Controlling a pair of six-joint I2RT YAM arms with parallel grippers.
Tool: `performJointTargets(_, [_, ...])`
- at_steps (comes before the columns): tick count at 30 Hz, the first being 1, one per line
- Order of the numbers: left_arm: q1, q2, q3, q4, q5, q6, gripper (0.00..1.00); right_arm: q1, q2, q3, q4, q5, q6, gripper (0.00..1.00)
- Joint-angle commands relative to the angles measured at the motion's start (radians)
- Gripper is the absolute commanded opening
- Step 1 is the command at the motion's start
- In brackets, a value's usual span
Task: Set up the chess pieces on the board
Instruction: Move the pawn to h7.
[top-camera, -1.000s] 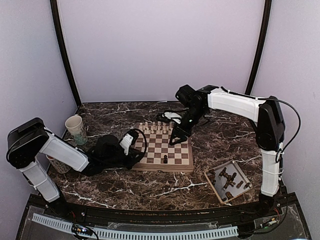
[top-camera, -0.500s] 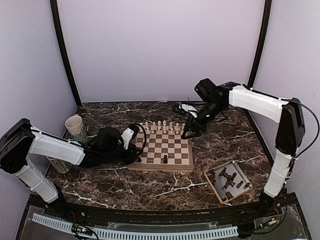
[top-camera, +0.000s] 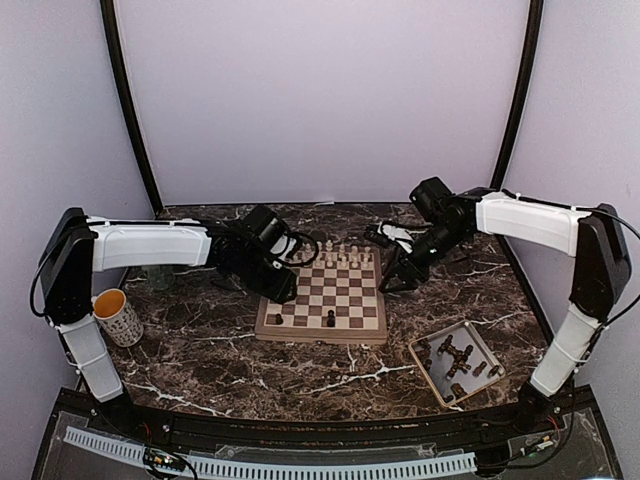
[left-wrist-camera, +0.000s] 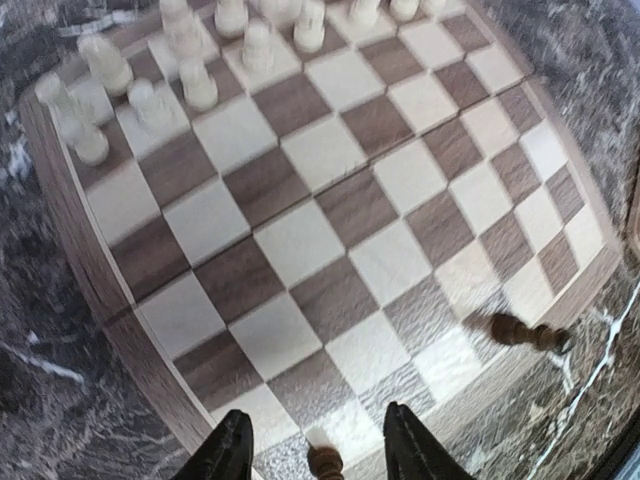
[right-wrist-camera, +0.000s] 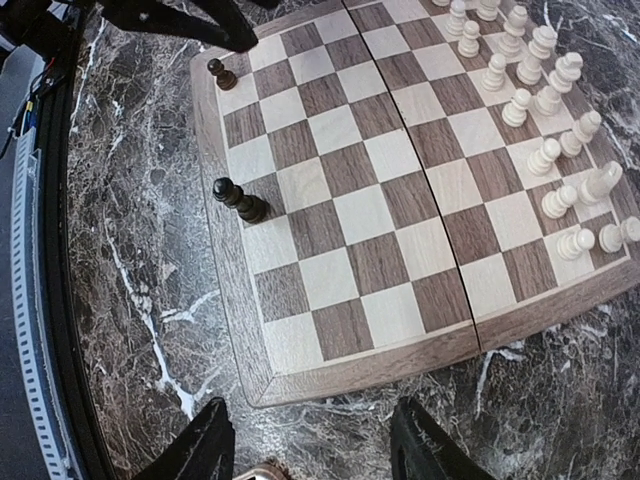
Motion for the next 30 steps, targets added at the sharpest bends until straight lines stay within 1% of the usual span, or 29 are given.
performJointTargets(1, [0.006, 0.050, 0.067, -0.275, 0.078, -0.059, 0.47, 0.078, 0.050, 0.060, 0.030, 0.009, 0.000, 0.53])
performJointTargets(5, [0.005, 0.090, 0.076, -0.331, 0.081, -0.055, 0.46, 0.137, 0.086, 0.082, 0.010, 0.049, -0.019, 0.52])
performJointTargets(10, [0.005, 0.100, 0.058, -0.320, 0.093, -0.040, 0.43, 0.178, 0.115, 0.096, -0.002, 0.071, -0.023, 0.52])
performJointTargets(16, [0.006, 0.103, 0.063, -0.311, 0.093, -0.035, 0.33, 0.189, 0.135, 0.115, -0.018, 0.077, -0.023, 0.52])
performJointTargets(20, [0.005, 0.098, 0.064, -0.302, 0.098, -0.026, 0.20, 0.192, 0.142, 0.116, -0.019, 0.080, -0.023, 0.52])
performJointTargets(24, [0.006, 0.096, 0.067, -0.289, 0.080, -0.019, 0.11, 0.194, 0.155, 0.129, -0.027, 0.080, -0.024, 0.51])
performJointTargets(27, [0.007, 0.097, 0.073, -0.288, 0.037, -0.014, 0.07, 0.196, 0.158, 0.133, -0.030, 0.082, -0.024, 0.51])
performJointTargets(30, [0.012, 0.108, 0.081, -0.294, 0.006, -0.015, 0.07, 0.197, 0.158, 0.130, -0.030, 0.087, -0.024, 0.51])
